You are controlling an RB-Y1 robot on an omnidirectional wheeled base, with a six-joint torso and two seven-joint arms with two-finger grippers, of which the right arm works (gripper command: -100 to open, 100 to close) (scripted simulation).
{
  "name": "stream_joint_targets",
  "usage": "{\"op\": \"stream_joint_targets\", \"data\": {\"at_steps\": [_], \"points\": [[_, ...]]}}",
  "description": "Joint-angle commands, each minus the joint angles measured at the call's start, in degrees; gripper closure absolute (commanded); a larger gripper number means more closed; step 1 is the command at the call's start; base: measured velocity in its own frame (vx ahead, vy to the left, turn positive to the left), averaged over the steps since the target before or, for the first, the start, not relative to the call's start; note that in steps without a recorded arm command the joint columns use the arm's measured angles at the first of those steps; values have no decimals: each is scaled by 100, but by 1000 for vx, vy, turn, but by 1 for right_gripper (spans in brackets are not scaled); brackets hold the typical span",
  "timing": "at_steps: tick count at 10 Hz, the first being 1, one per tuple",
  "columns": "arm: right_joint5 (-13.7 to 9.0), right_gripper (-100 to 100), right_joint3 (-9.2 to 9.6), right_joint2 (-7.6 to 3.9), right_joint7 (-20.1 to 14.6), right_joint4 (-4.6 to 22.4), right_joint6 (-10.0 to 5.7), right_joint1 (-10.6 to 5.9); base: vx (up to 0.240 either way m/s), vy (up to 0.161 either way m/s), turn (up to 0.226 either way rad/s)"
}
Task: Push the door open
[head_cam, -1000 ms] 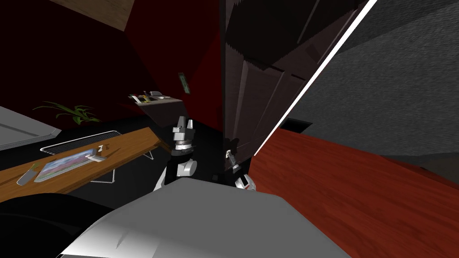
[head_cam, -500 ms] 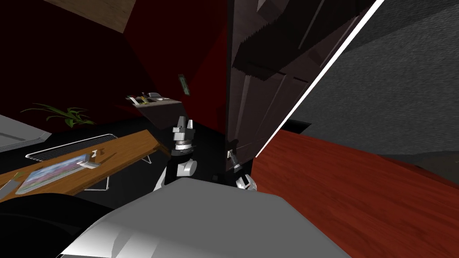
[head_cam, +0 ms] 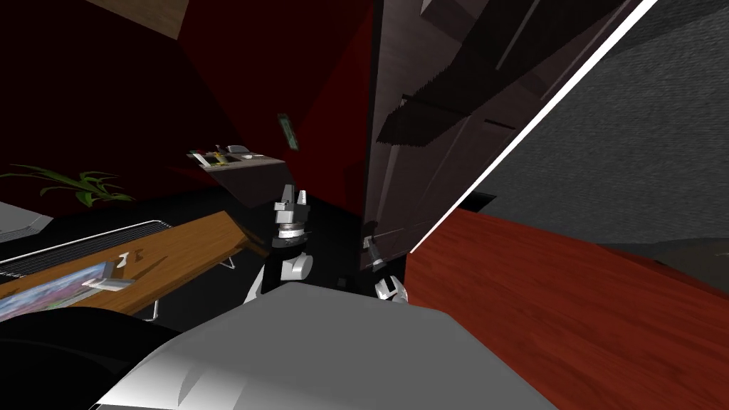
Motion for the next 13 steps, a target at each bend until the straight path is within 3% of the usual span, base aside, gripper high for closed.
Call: {"op": "stream_joint_targets", "data": {"at_steps": [1,2,3,4,8,13], "points": [[-54,100,-177,41,33,43,-35,-48,152,189,-71],[-77,100,-259,99,54,64,-33,-61,126,170,-60],[-56,100,-194,84,49,95,-20,-42,61,71,-26],[-104,100,-341,32,92,107,-36,-73,82,112,-38],[-196,100,-627,-4,176,160,-52,-107,151,155,-66],[-322,100,-1021,123,292,233,-74,-153,171,165,-70]]}}
